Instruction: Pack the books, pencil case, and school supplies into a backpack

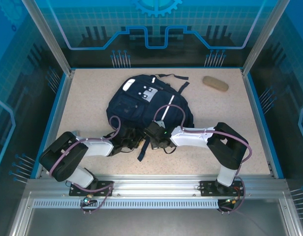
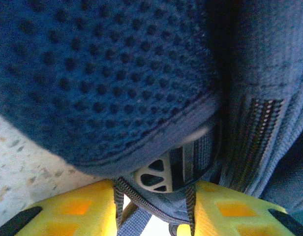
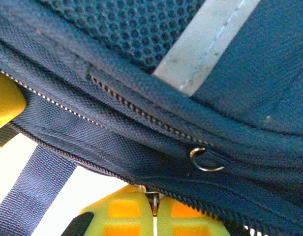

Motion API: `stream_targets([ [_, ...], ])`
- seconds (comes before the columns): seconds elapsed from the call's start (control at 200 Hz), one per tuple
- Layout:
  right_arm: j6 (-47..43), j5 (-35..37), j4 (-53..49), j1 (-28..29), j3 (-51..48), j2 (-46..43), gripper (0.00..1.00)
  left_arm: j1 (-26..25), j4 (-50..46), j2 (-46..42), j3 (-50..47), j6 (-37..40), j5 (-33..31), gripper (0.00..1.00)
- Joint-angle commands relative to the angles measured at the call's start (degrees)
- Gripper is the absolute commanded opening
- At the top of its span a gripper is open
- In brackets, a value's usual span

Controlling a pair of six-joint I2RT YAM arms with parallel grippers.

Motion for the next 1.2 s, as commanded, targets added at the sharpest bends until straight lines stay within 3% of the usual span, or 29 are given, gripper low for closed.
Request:
stream_targets([
  [0.0, -0.66, 4.61, -1.94, -0.29, 0.42, -3.19, 0.00, -0.22, -0.69, 1.73, 0.99, -0.56, -4.74, 0.34],
  [0.325, -0.76, 11.72, -9.66, -2.40, -4.44, -11.70, 0.00, 1.60, -4.39, 0.43, 1.54, 2.36, -6.86, 0.00],
  [0.595, -6.50, 16.23, -12.66, -12.79, -8.62, -16.44, 0.00, 6.31, -9.61, -3.95, 0.53, 7.05, -6.69, 0.00],
  [0.77, -13.83, 9.34, -9.96, -18.52, -8.80, -18.10, 0.00, 9.43, -14.89, -6.88, 2.59, 12.88, -4.66, 0.00],
  [0.915, -20.13, -6.66, -5.08, -17.17, -8.18, -18.78, 0.00, 12.59, -19.38, -7.61, 5.09, 17.36, -3.98, 0.00],
  [1.0, -22.34, -16.23, -0.90, -14.85, -8.15, -18.50, 0.00, 14.95, -23.21, -8.02, 6.89, 19.96, -3.80, 0.17],
  [1.196, -22.39, -24.19, 4.48, -8.58, -3.20, -13.12, 0.00, 19.29, -30.89, -13.88, 8.21, 24.27, -3.43, 0.56],
])
